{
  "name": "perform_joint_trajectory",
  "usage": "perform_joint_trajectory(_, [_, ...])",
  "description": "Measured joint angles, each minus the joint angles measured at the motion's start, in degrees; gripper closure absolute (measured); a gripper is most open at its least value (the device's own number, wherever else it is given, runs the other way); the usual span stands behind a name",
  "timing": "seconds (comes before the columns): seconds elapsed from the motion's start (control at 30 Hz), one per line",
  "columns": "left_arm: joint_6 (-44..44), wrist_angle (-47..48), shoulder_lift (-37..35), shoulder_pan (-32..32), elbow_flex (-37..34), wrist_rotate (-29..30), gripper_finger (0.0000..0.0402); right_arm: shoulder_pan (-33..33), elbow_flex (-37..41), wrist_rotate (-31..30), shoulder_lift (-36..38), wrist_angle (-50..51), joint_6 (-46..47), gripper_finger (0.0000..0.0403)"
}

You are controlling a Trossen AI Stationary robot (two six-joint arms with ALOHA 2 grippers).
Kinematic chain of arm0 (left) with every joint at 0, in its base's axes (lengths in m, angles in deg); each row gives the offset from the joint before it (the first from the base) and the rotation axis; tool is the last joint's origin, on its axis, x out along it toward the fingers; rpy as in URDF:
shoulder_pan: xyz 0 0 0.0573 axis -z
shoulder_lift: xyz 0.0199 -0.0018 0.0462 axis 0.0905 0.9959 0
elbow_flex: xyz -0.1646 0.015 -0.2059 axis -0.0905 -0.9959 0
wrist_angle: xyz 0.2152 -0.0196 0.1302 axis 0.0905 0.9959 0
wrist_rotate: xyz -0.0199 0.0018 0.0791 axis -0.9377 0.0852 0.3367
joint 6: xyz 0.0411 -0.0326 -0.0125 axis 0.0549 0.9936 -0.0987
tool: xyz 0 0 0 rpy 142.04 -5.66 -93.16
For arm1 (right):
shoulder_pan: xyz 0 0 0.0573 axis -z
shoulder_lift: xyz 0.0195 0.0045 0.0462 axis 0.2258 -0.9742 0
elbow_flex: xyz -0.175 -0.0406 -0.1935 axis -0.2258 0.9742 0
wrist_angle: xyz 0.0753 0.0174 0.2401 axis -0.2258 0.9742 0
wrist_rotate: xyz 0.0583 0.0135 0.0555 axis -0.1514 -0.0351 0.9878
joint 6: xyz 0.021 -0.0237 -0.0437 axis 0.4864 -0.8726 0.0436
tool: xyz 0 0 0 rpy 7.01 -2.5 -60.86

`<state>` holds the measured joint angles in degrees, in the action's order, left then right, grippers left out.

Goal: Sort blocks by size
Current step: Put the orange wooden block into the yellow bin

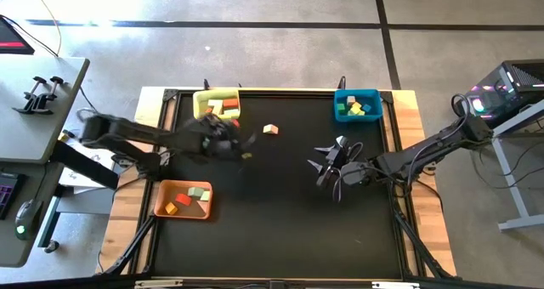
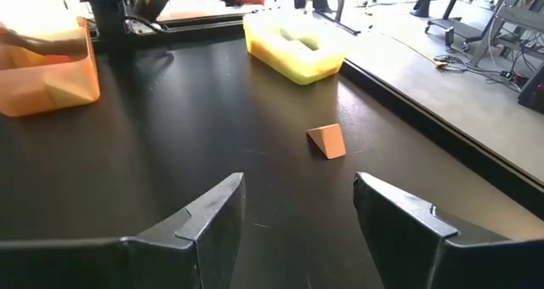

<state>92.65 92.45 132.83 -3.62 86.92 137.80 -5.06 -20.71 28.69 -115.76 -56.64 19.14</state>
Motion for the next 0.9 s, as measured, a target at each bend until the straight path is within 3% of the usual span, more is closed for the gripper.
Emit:
perform_joint_trajectory(0.13, [0.28,2.66,-8.77,-6.42,-2.58,1.47,0.0310,0.00,0.00,0.02,0.00,-0.55,-0.01,0.0187])
perform_joint_trajectory(0.3, [-2.32,-1.38,-14.24,-17.56,-8.75,-3.13,0.0310,0.00,0.00,0.02,0.00,-0.55,-0.01,0.0187])
perform_joint_trajectory(0.57, [-8.04,-21.00,-14.03,-33.14,-19.38,-15.60,0.0291,0.00,0.00,0.02,0.01,-0.49,0.00,0.0187])
perform_joint_trajectory(0.67, [-8.31,-27.33,-13.82,-36.76,-21.04,-17.79,0.0288,0.00,0.00,0.00,0.02,-0.48,-0.02,0.0187])
perform_joint_trajectory(0.9, [-10.63,-30.77,-13.71,-41.82,-21.35,-23.75,0.0275,0.00,0.00,0.01,0.02,-0.44,0.42,0.0187])
